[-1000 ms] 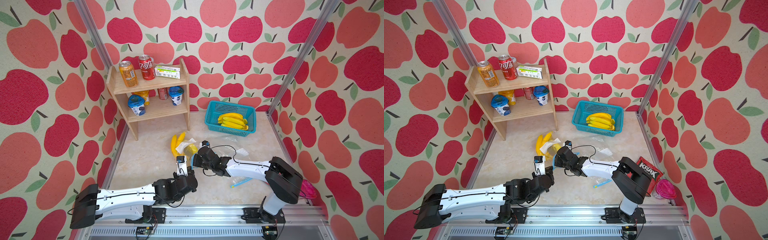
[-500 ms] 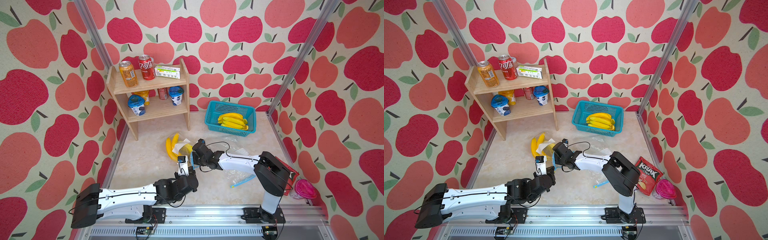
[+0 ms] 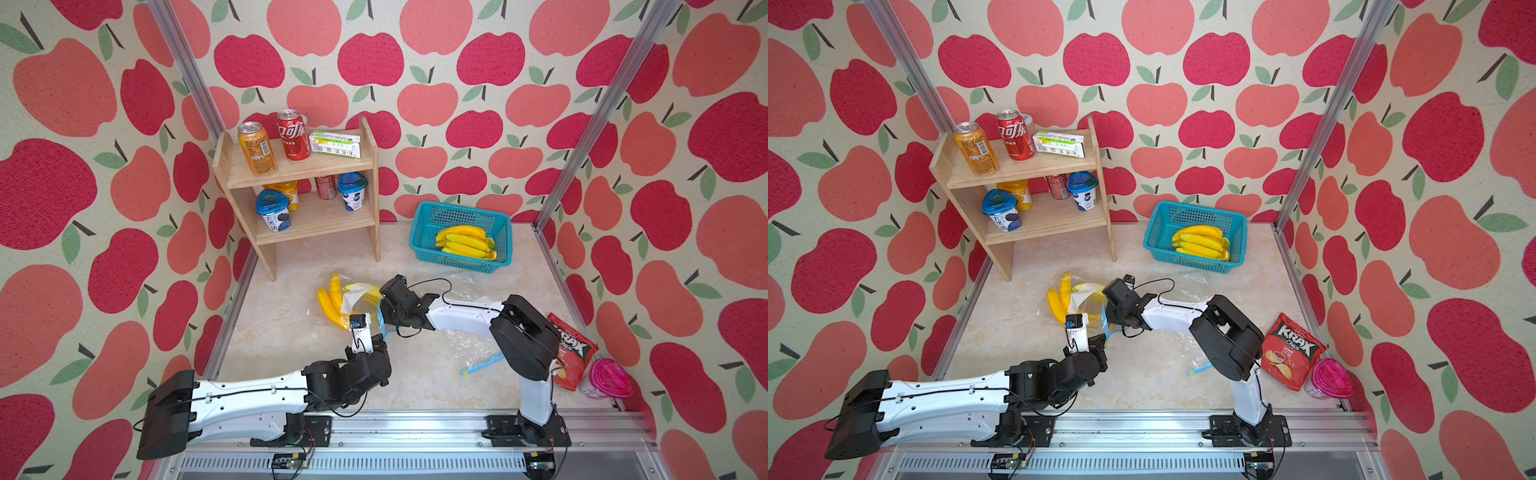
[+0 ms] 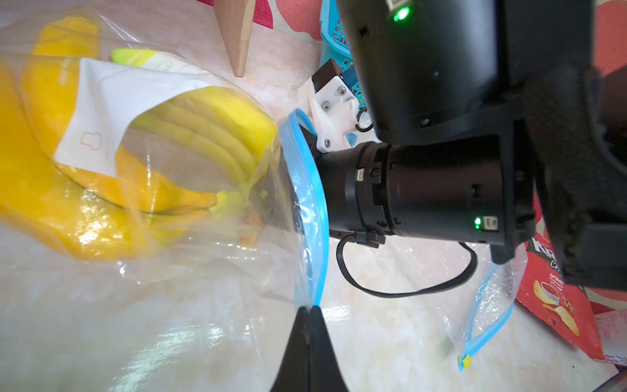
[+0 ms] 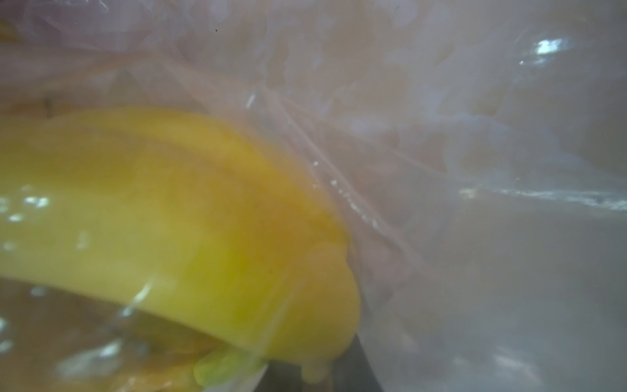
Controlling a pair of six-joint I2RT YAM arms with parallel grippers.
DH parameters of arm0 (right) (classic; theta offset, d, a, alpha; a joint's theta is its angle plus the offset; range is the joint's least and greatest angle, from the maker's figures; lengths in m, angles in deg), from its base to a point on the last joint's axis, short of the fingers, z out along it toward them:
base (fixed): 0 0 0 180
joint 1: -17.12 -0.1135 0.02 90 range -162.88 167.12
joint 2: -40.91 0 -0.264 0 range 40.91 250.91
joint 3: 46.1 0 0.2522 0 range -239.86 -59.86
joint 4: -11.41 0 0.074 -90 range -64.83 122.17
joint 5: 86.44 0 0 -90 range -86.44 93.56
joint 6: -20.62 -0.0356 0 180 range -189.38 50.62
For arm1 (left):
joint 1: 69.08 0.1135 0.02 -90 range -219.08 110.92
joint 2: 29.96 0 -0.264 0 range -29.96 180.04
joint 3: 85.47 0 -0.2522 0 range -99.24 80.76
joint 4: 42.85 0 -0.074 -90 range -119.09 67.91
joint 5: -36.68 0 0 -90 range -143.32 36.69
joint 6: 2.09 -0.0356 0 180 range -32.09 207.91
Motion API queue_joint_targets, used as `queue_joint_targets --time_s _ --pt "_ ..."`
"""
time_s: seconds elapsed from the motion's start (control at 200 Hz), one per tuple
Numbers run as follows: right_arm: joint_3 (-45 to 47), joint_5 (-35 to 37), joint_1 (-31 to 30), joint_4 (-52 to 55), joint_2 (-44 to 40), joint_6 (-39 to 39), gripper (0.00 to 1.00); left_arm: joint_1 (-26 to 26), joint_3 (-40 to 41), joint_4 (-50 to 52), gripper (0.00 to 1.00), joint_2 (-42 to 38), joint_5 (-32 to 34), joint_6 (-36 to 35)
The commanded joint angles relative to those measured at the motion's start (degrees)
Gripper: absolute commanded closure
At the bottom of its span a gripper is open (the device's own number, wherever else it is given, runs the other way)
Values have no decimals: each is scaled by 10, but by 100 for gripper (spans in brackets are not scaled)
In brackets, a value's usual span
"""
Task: Open the zip-top bag and take out the banana
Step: Pick up the banana from the zipper food storage bag.
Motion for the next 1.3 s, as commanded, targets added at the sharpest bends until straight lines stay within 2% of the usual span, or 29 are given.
queue_joint_targets --time_s 0.0,0.145,0.325,0.435,0.56,0.75,0.89,1.065,1.2,1.29 --pt "3 8 0 50 -23 19 91 1 4 34 100 -5 27 28" --pt "-13 3 -1 130 -68 77 92 1 -2 44 100 21 43 59" --pt "-57 15 -7 232 -97 127 91 1 -32 38 100 98 61 83" --pt "-77 21 -13 291 -96 142 92 1 -55 89 100 123 90 147" --pt "-60 34 -18 328 -127 144 93 0 -66 138 100 112 117 190" --pt "-34 43 -17 385 -179 148 95 0 -69 174 100 97 139 219" --pt "-20 39 -26 431 -215 152 95 0 -87 243 100 102 159 275" --pt "31 4 -29 447 -317 143 95 0 -97 283 100 95 173 303" --pt "30 19 -36 544 -382 135 96 0 -102 303 99 100 181 320" --pt "41 -10 -36 552 -418 151 96 0 -113 323 99 111 186 337"
